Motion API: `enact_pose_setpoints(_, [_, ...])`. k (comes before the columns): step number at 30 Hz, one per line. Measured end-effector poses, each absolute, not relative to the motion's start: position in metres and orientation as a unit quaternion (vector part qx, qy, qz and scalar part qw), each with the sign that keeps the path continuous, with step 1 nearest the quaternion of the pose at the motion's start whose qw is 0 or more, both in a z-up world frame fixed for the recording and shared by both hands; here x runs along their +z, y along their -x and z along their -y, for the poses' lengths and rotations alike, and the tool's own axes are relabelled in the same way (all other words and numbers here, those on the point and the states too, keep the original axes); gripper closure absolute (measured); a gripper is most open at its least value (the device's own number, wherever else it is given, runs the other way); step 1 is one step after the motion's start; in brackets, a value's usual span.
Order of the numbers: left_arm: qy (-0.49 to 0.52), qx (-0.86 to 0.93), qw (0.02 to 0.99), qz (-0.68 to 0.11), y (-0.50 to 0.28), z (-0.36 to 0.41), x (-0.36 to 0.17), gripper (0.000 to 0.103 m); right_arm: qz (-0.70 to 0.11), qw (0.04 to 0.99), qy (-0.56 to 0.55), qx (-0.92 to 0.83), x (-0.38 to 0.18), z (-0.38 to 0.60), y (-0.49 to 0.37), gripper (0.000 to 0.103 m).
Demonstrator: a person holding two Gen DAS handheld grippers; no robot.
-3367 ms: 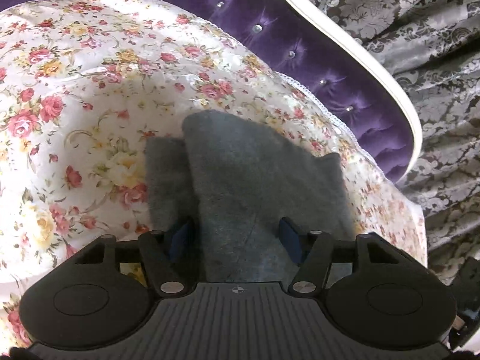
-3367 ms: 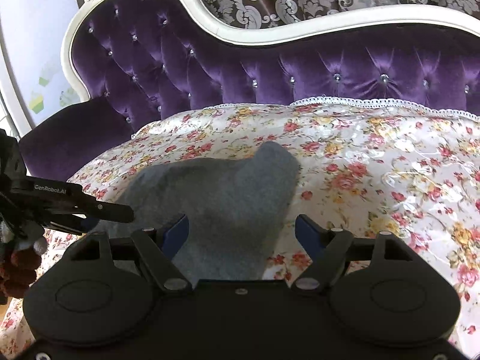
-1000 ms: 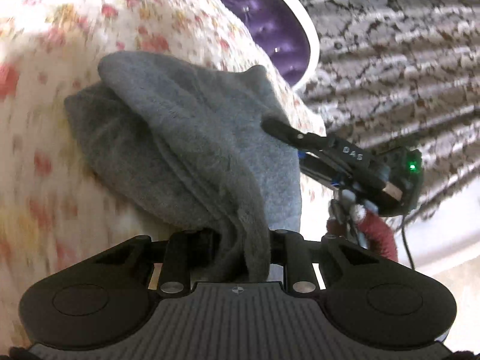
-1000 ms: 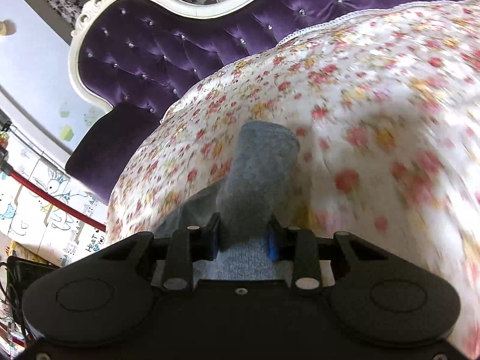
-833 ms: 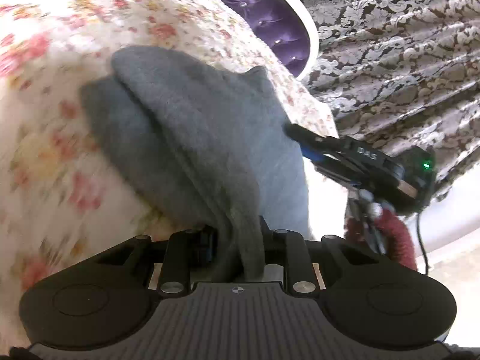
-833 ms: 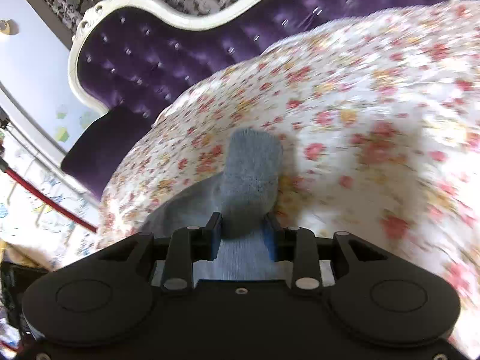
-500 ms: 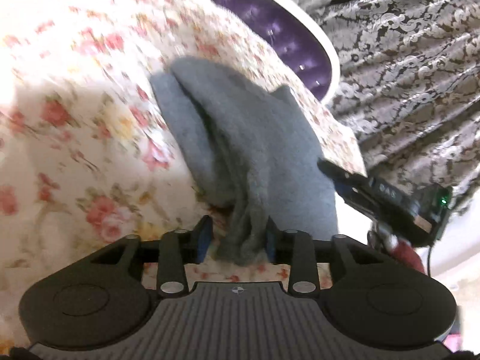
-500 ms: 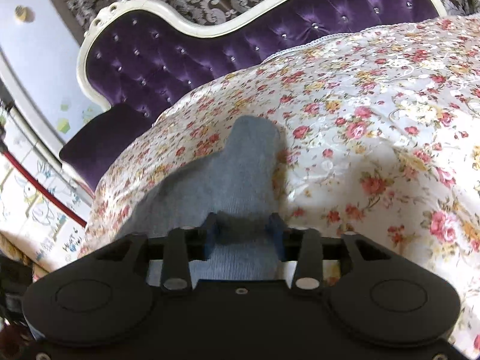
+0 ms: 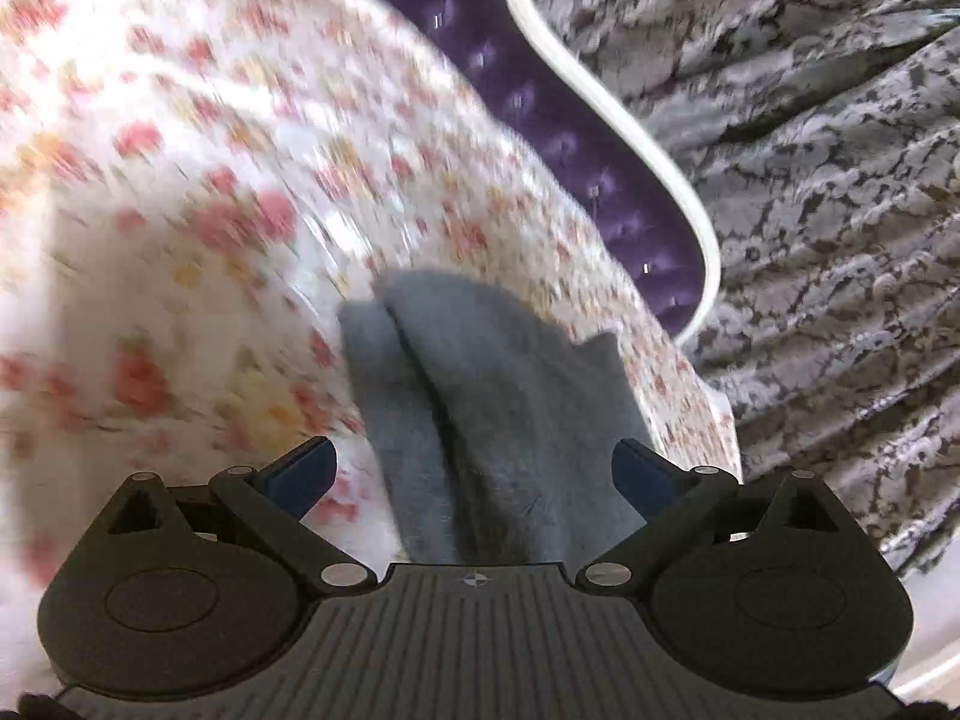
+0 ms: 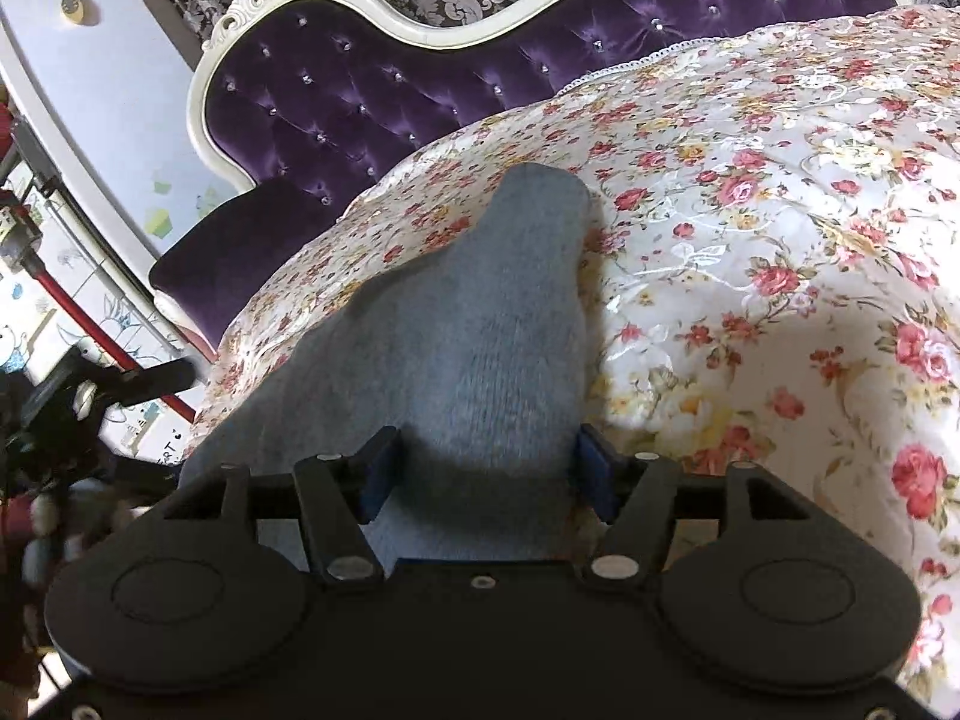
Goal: Fold small clothes
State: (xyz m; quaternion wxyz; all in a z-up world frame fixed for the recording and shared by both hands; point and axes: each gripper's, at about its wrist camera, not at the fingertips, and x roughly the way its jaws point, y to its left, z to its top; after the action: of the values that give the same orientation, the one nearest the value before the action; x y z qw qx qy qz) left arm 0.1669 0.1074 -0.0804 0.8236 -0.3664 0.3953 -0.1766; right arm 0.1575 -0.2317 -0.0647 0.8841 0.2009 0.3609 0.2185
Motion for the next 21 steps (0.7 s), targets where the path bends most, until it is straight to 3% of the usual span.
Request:
enact_pose_setpoints(7, [0.351, -0.196, 0.818, -0.411, -0.196, -0.086, -0.089, 0.005, -0.362, 0.884, -0.185, 0.231, -0.062, 0.225, -0.152, 0.034])
enact_pose_setpoints(9, [0.352, -0.213, 0.813, -0.412, -0.204, -0.083, -0.091, 0.012, -0.364, 0.884, -0.179, 0.232, -0.061, 0.222, -0.150, 0.041])
enact_pose_setpoints(10, [0.345, -0.220, 0.814, -0.413, -0.207, -0.080, -0.091, 0.032, -0.366, 0.885, -0.173, 0.233, -0.060, 0.219, -0.149, 0.063])
enact_pose_setpoints(11, [0.328, -0.220, 0.820, -0.415, -0.209, -0.077, -0.089, 0.058, -0.365, 0.886, -0.164, 0.236, -0.057, 0.216, -0.145, 0.066])
enact_pose_setpoints(12, [0.308, -0.219, 0.827, -0.415, -0.211, -0.074, -0.086, 0.064, -0.365, 0.886, -0.155, 0.239, -0.054, 0.213, -0.141, 0.067])
enact_pose_setpoints(17, [0.249, -0.239, 0.845, -0.409, -0.204, -0.079, -0.072, 0.063, -0.389, 0.868, -0.160, 0.262, -0.047, 0.202, -0.122, 0.069])
enact_pose_setpoints(21, [0.231, -0.216, 0.850, -0.421, -0.193, -0.091, -0.090, 0.059, -0.402, 0.872, -0.126, 0.250, -0.049, 0.200, -0.111, 0.060])
